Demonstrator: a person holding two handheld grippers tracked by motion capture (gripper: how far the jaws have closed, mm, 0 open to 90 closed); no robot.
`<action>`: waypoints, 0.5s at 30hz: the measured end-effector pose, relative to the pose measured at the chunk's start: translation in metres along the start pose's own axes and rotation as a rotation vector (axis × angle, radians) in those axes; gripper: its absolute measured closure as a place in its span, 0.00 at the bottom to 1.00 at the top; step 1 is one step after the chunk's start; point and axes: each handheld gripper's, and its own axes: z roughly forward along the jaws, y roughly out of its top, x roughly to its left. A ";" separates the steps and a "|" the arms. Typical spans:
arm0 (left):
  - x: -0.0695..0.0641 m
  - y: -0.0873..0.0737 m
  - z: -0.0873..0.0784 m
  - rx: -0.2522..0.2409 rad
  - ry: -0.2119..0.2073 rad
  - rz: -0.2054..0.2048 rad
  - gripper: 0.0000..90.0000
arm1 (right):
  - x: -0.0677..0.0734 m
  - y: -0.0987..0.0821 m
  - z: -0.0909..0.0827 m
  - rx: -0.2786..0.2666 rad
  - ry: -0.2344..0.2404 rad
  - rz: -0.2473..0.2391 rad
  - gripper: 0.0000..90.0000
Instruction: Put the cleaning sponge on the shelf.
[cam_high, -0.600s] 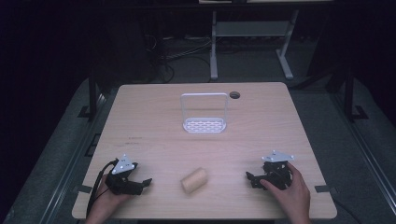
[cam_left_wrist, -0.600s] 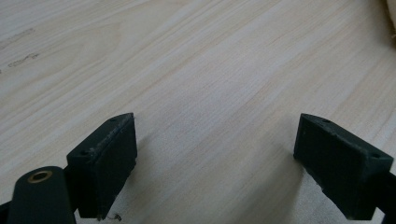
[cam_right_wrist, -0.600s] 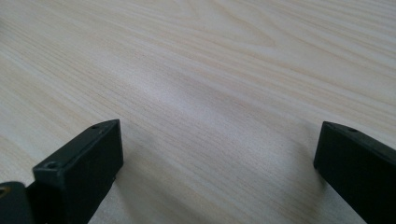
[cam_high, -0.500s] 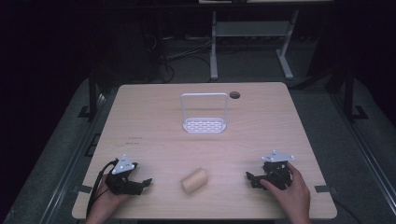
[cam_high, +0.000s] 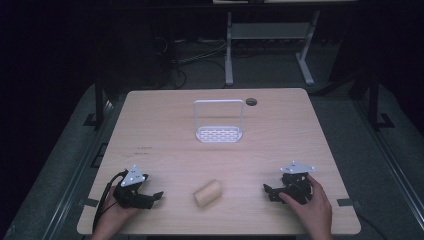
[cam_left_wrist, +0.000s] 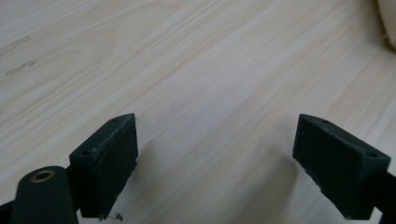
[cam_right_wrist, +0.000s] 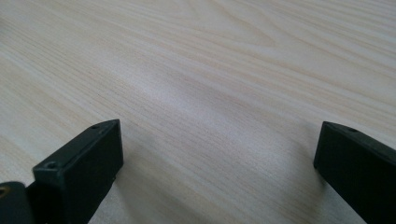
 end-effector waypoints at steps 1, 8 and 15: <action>-0.001 0.001 0.000 -0.003 -0.003 -0.002 0.15 | 0.000 0.000 0.000 0.000 0.000 0.000 0.01; -0.003 0.007 -0.002 -0.017 -0.014 0.006 0.15 | 0.000 0.000 0.000 0.000 0.000 -0.002 0.01; -0.007 0.016 -0.005 -0.030 -0.035 0.012 0.15 | 0.000 0.000 0.000 0.001 0.002 -0.005 0.01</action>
